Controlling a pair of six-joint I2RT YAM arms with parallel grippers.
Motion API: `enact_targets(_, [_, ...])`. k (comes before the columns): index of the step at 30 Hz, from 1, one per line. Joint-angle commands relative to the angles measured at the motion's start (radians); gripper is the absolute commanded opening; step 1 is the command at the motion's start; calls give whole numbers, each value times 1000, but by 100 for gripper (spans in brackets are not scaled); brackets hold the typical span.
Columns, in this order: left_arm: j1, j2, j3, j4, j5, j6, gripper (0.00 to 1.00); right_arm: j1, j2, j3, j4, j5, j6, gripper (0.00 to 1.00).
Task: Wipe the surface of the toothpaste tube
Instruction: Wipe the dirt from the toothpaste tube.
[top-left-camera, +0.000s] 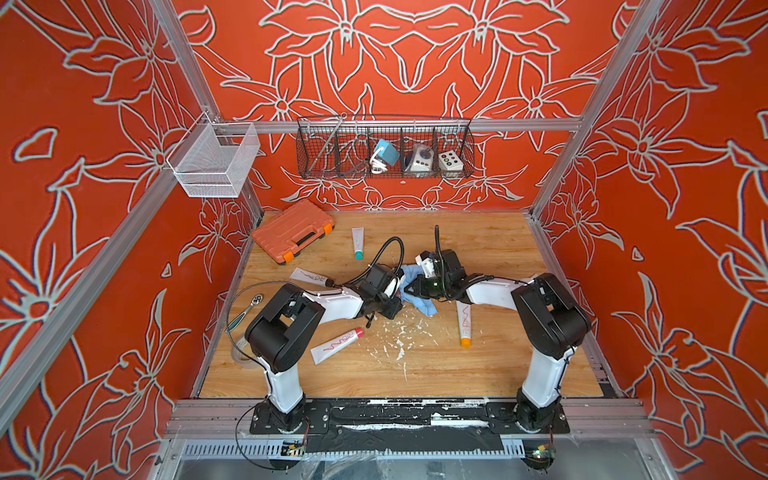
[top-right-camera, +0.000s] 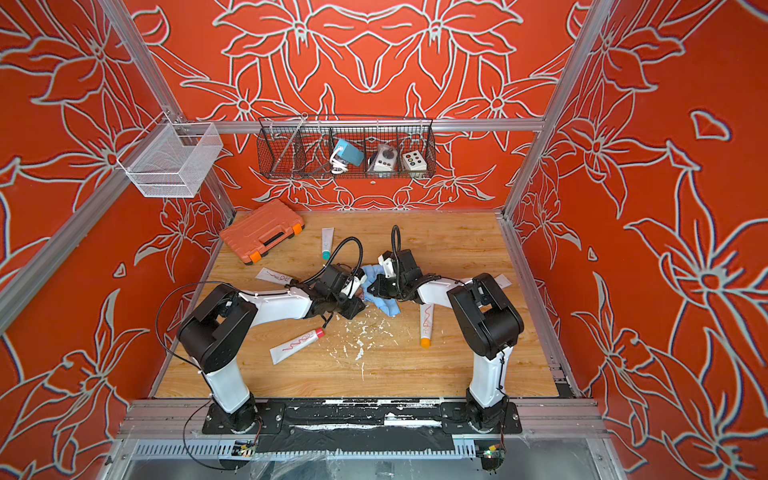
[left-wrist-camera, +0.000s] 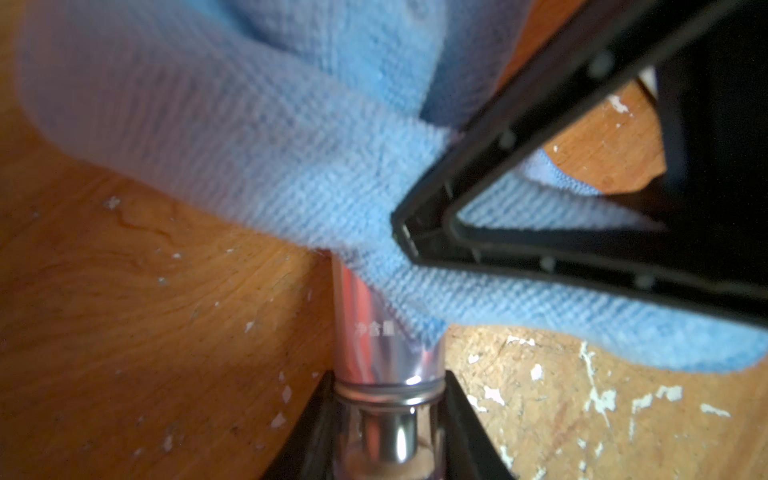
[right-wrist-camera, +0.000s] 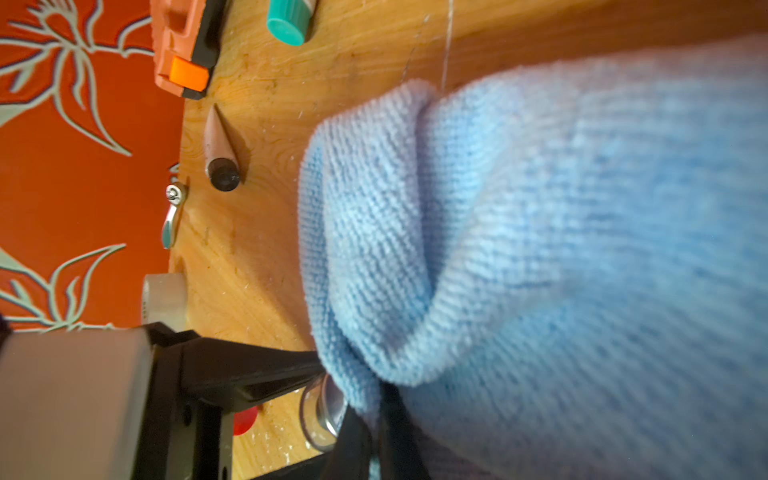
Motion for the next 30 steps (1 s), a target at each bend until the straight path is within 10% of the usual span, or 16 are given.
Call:
enact_targets(1, [6,-22,-3,15,17,2,21,37,7,-46,40,-78,74,0])
enact_targets(30, [9,-41,-12,12,21,8,19,-46,75,28,-148,136,-67,0])
